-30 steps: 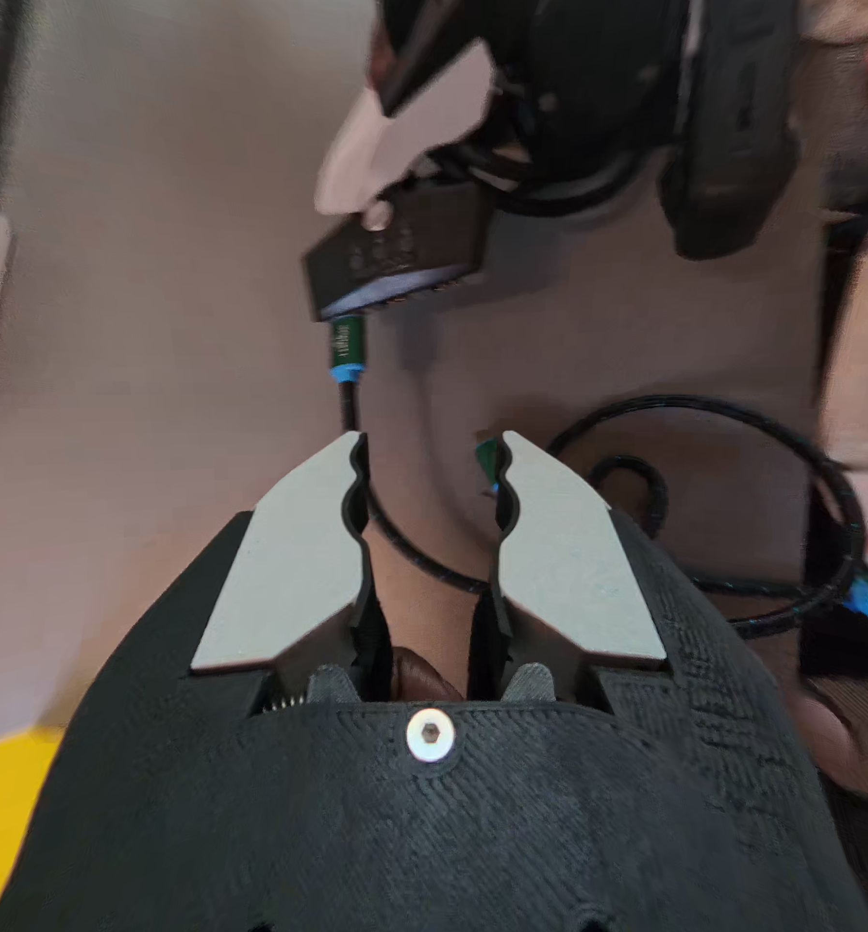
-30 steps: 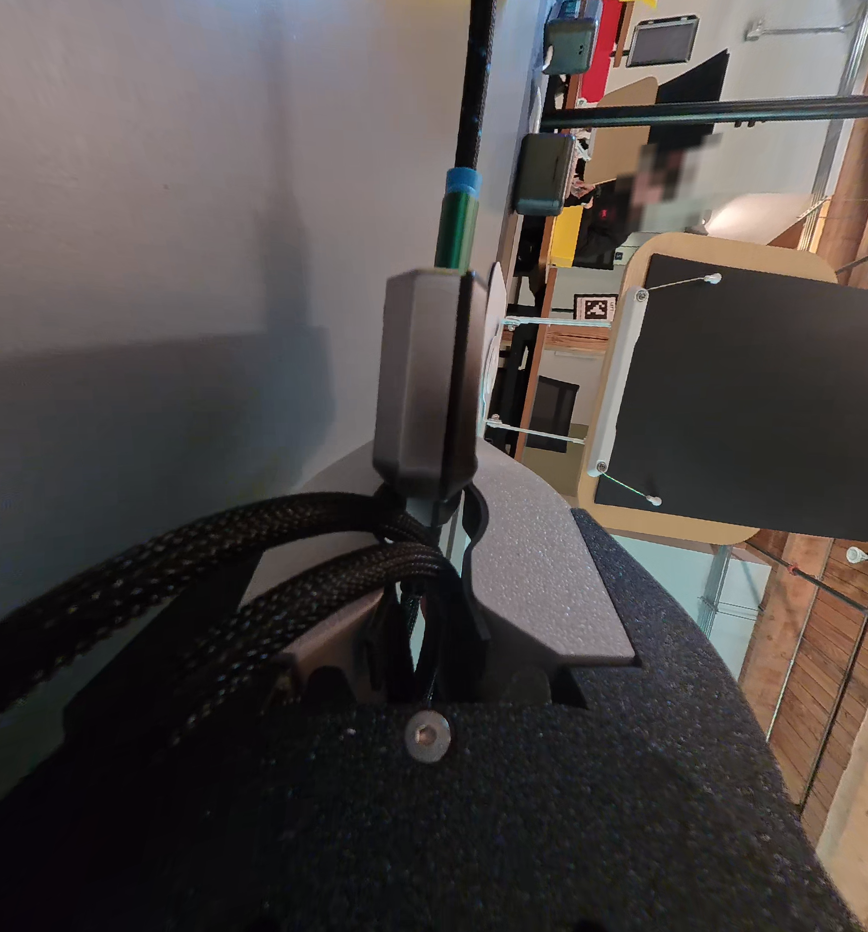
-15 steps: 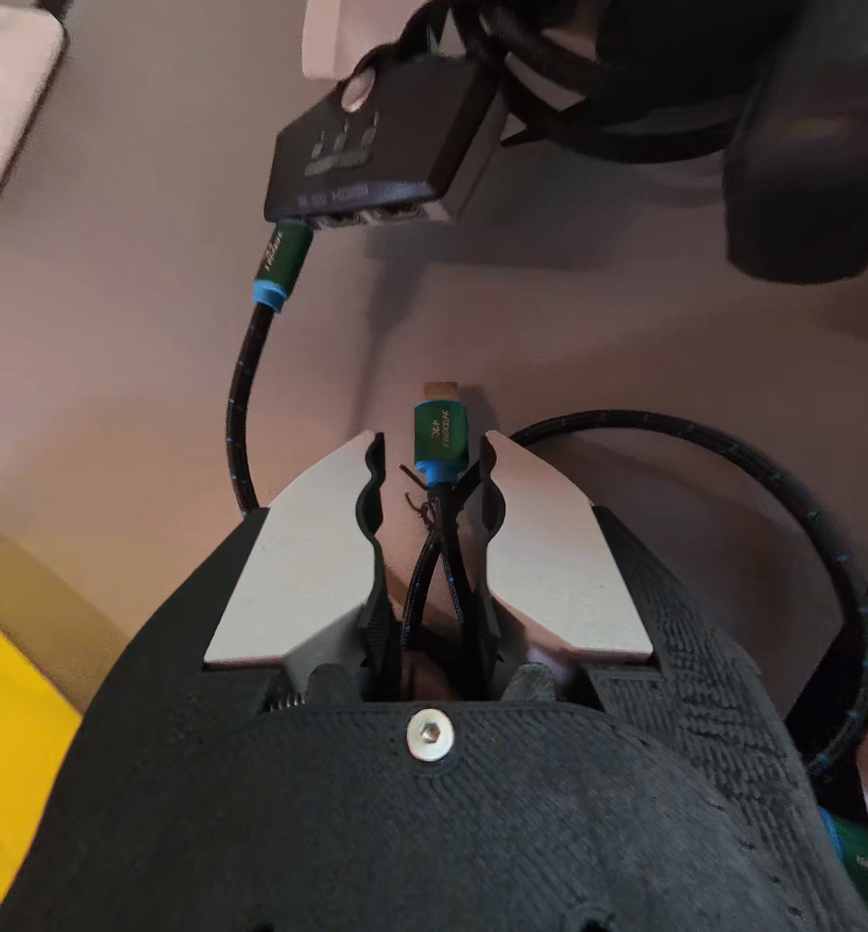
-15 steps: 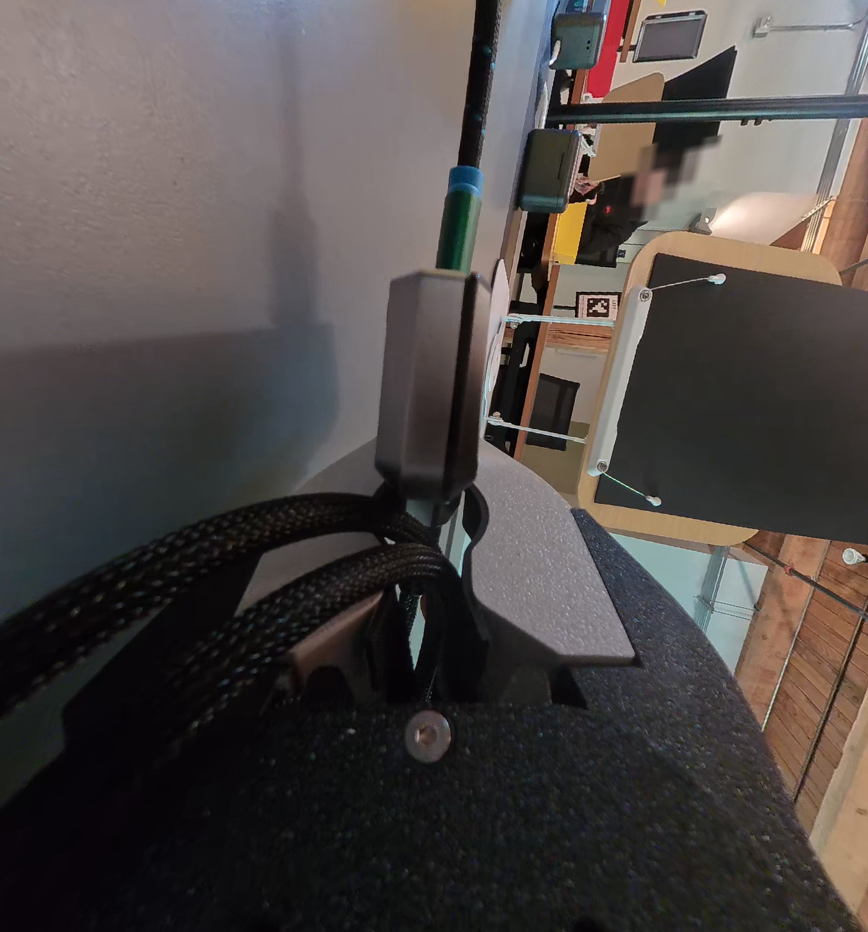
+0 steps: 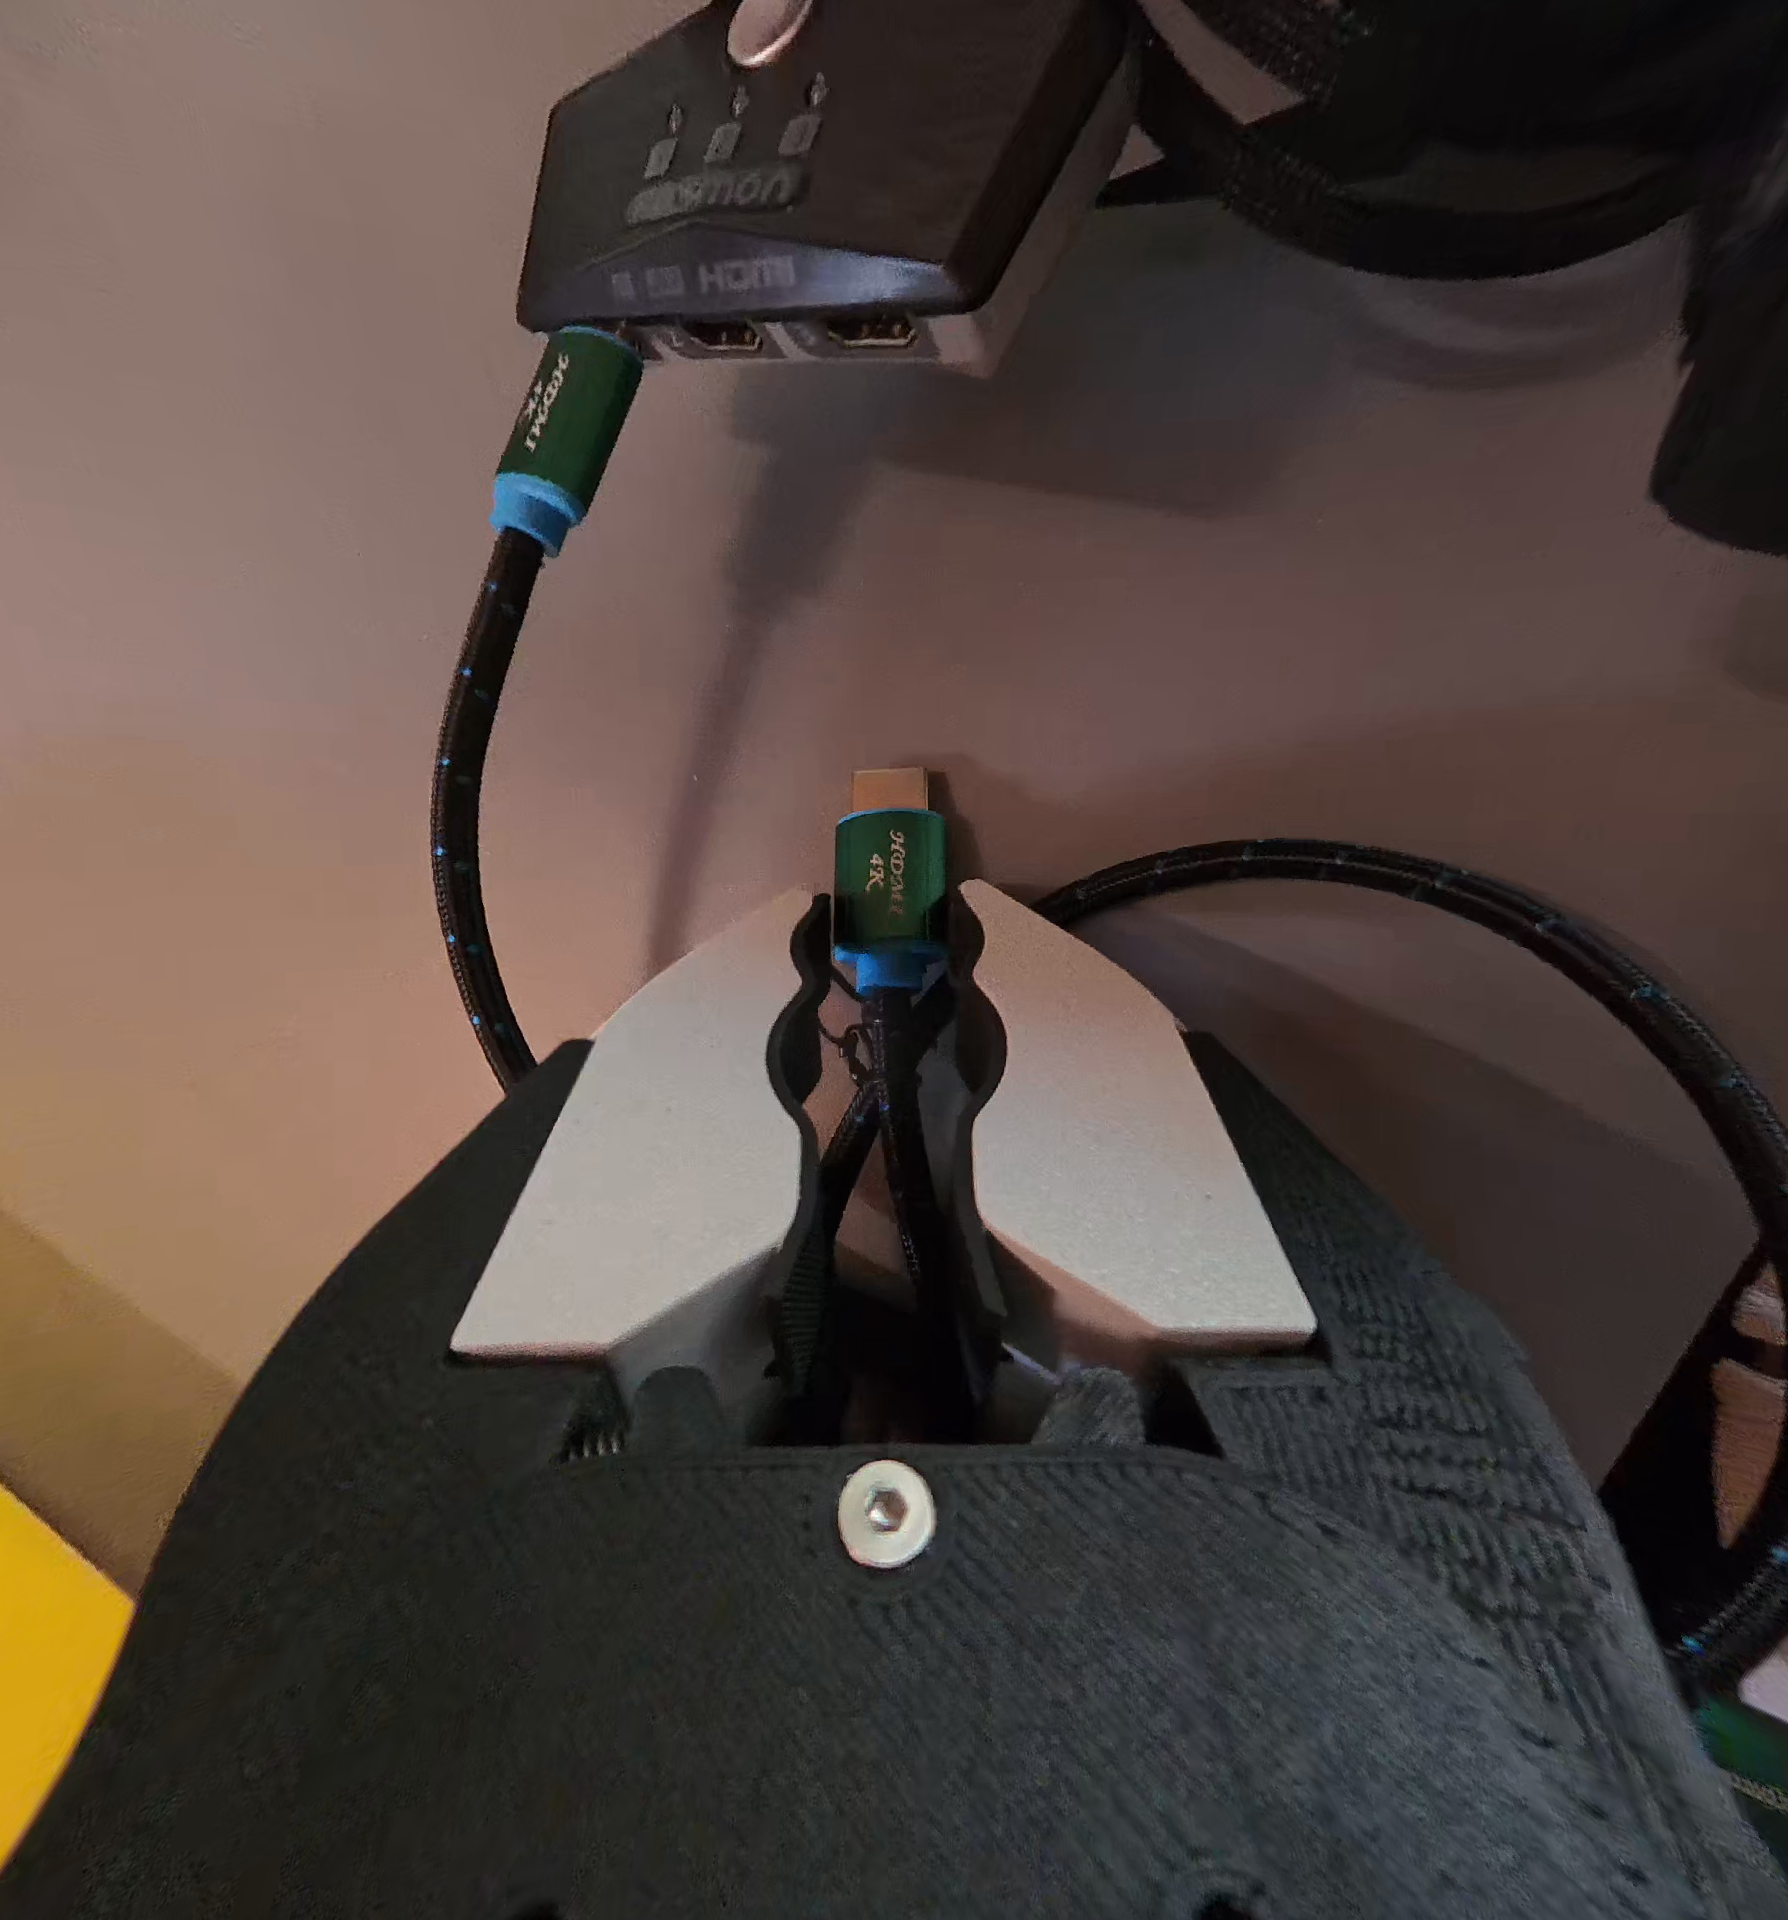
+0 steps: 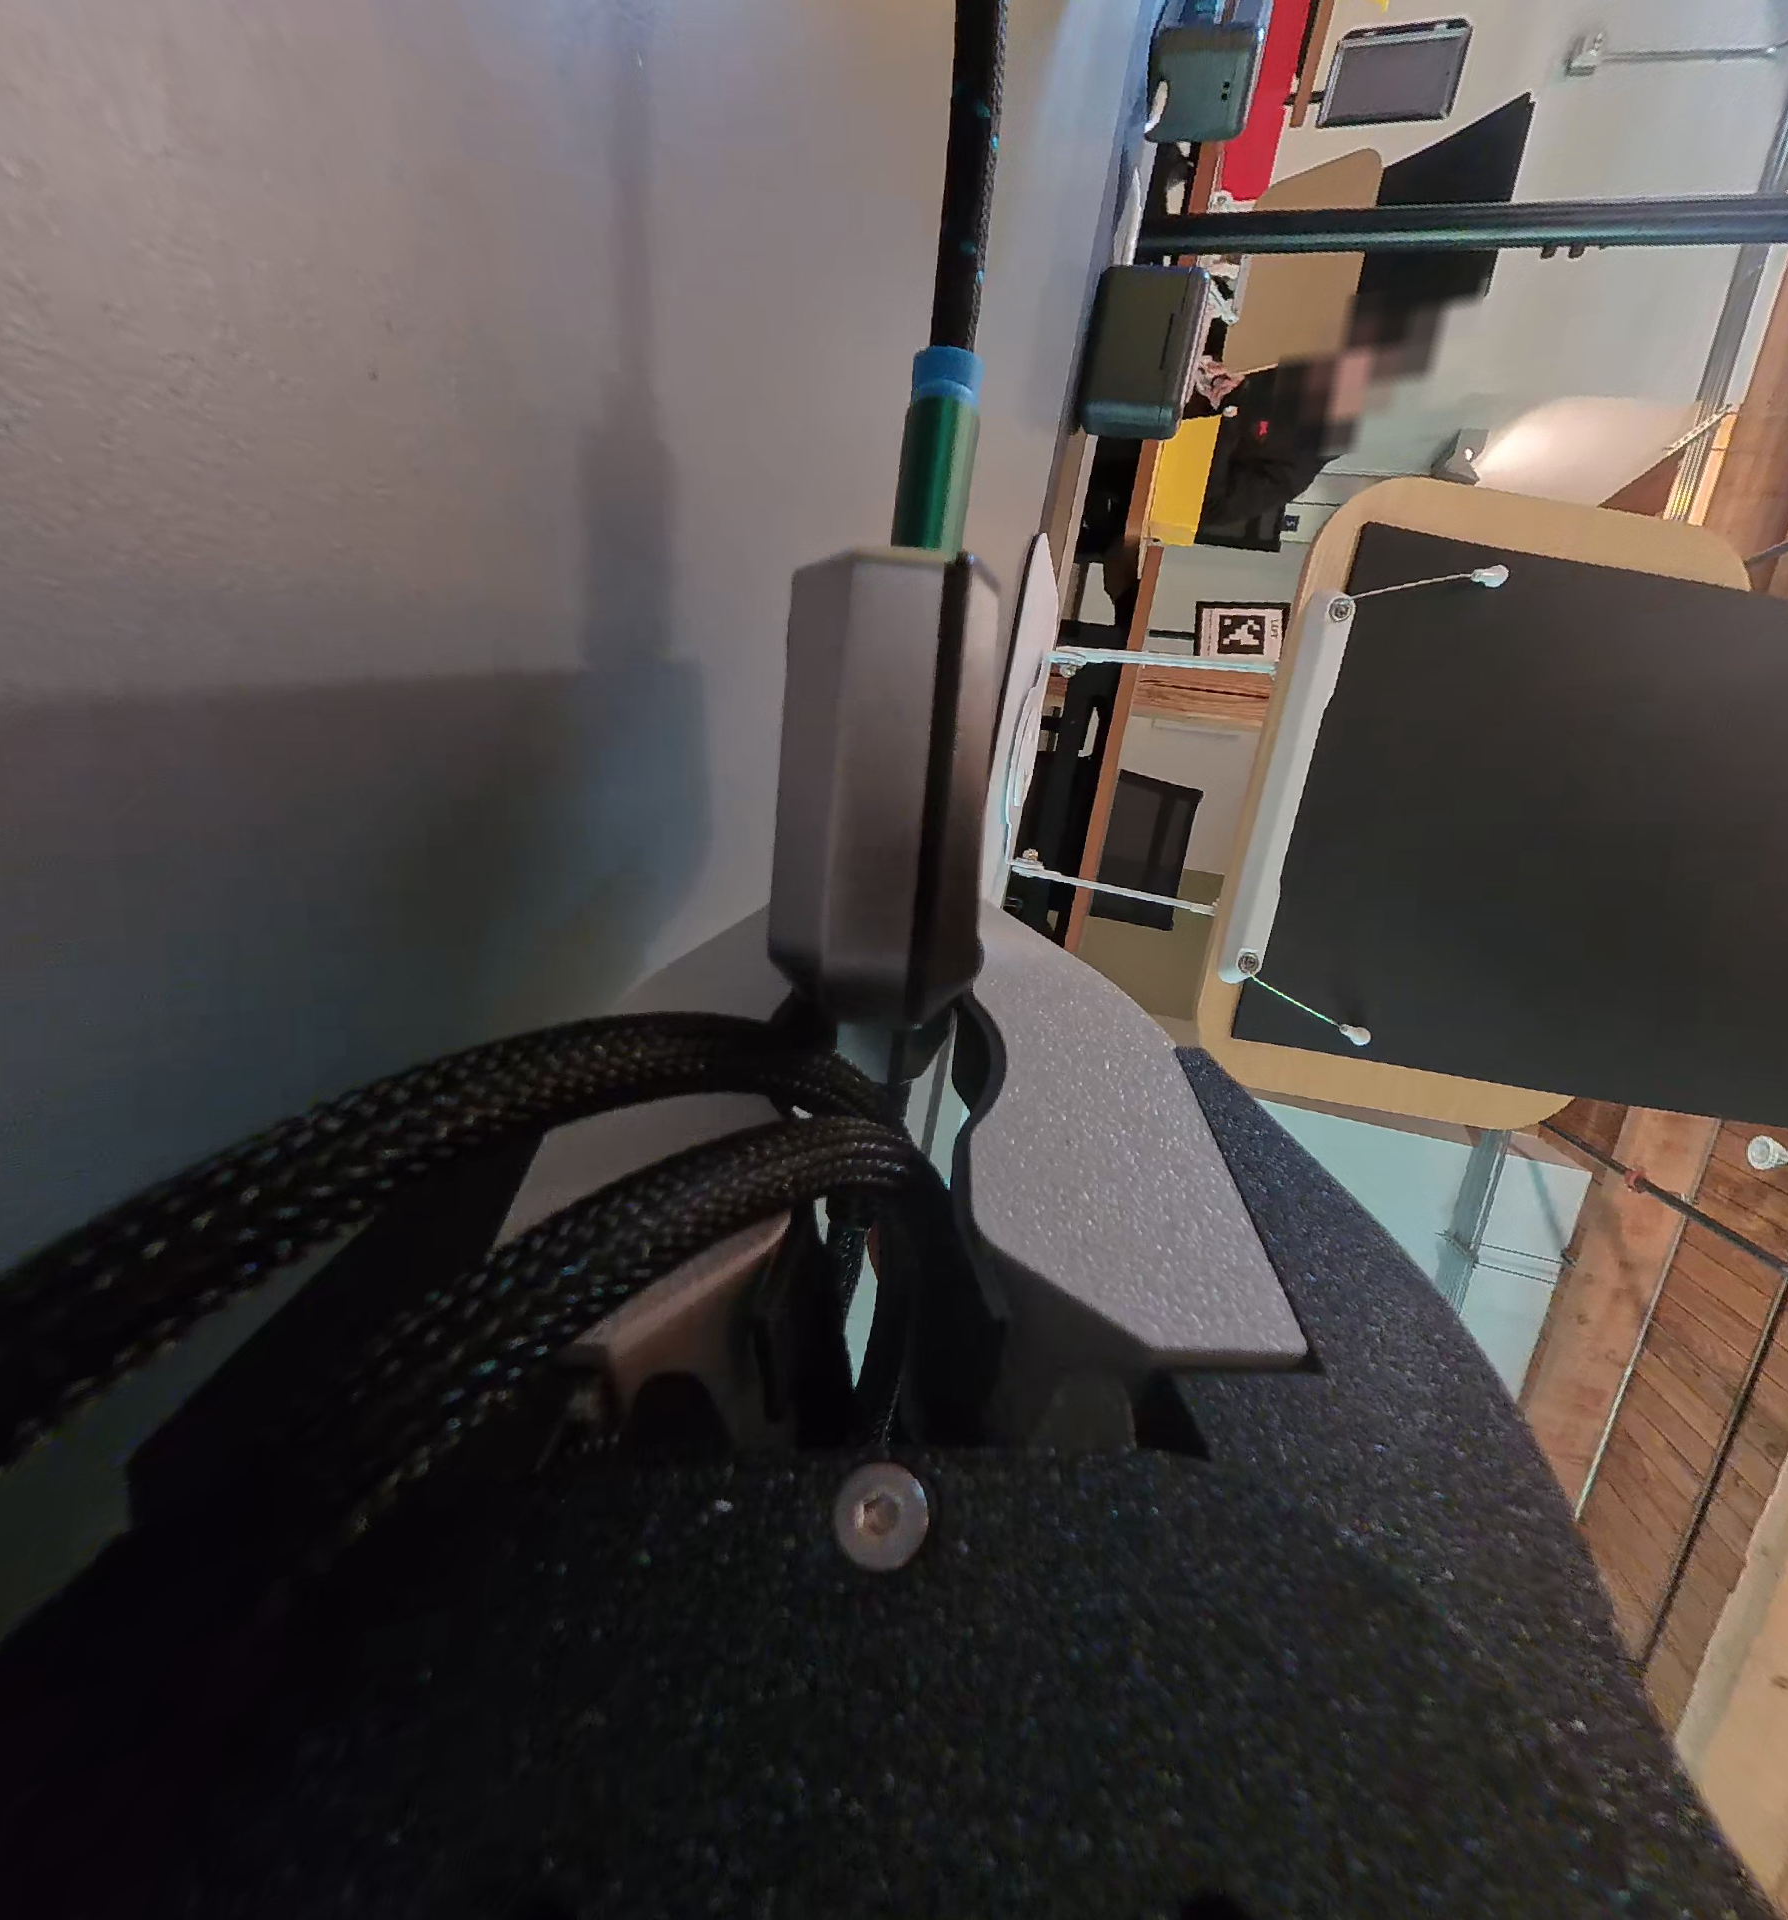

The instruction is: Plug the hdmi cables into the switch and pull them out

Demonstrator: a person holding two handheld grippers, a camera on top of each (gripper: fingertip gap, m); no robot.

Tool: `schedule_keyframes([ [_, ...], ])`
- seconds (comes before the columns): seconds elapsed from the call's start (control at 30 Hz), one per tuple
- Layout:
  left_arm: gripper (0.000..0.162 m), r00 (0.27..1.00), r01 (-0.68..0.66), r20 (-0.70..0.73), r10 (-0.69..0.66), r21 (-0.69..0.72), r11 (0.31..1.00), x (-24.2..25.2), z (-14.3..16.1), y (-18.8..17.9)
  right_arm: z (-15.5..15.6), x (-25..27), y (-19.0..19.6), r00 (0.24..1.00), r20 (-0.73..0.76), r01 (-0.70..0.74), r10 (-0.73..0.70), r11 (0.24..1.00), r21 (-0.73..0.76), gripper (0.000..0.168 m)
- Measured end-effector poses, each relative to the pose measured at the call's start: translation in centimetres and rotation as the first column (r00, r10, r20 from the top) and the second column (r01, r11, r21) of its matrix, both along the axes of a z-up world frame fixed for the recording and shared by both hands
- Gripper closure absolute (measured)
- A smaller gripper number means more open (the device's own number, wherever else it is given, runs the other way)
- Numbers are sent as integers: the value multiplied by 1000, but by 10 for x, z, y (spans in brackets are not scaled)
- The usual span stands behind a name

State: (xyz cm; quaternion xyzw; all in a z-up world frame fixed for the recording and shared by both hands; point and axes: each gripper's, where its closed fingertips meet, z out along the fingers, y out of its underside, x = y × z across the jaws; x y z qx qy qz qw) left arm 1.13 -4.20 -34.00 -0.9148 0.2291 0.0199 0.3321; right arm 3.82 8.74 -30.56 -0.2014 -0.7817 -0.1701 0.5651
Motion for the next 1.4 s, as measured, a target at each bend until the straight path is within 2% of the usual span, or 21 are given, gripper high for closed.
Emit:
schedule_keyframes([
  [0.13, 129, 999, -18, 34, 18, -20, 1000, -3, -1, -3, 1, 0, -1, 1000, -4, -7, 7, 1000, 8, 145],
  [0.27, 139, 997, 68, 37, -67, -29, 997, 4, -2, -7, 1, -1, -2, 1000, -7, -11, 11, 1000, 7, 145],
  [0.37, 141, 988, 146, 39, -148, 60, 987, 9, 8, -4, 4, -1, -4, 999, -23, -30, 30, 1000, -5, 145],
  [0.47, 141, 974, 176, 93, -204, 248, 953, 15, 48, 6, 10, -2, -11, 995, -62, -84, 82, 996, -31, 145],
  [0.5, 141, 975, 172, 89, -203, 272, 947, 13, 57, 9, 13, -2, -15, 991, -80, -113, 110, 993, -33, 145],
  [0.6, 141, 972, 227, -1, -234, 240, 944, 8, 53, 15, 22, -3, -22, 977, -130, -173, 169, 985, -19, 147],
  [0.73, 141, 952, 286, 38, -305, 256, 923, 18, 53, 24, 27, -4, -26, 969, -143, -199, 202, 979, 35, 143],
  [0.83, 141, 954, 277, 37, -296, 262, 924, 13, 56, 29, 30, -6, -29, 962, -159, -211, 220, 975, 75, 146],
  [1.03, 141, 924, 251, 211, -319, 294, 922, 9, 63, 26, 42, -6, -37, 946, -196, -218, 258, 955, 202, 147],
  [1.17, 141, 924, 237, 240, -298, 253, 938, 9, 59, 25, 46, -5, -40, 941, -214, -212, 261, 951, 226, 147],
  [1.3, 141, 908, 251, 264, -326, 281, 927, 10, 62, 24, 49, -4, -41, 938, -223, -210, 265, 948, 240, 148],
  [1.4, 141, 876, 240, 342, -339, 300, 923, 10, 69, 21, 53, -3, -43, 933, -235, -206, 271, 941, 268, 148],
])
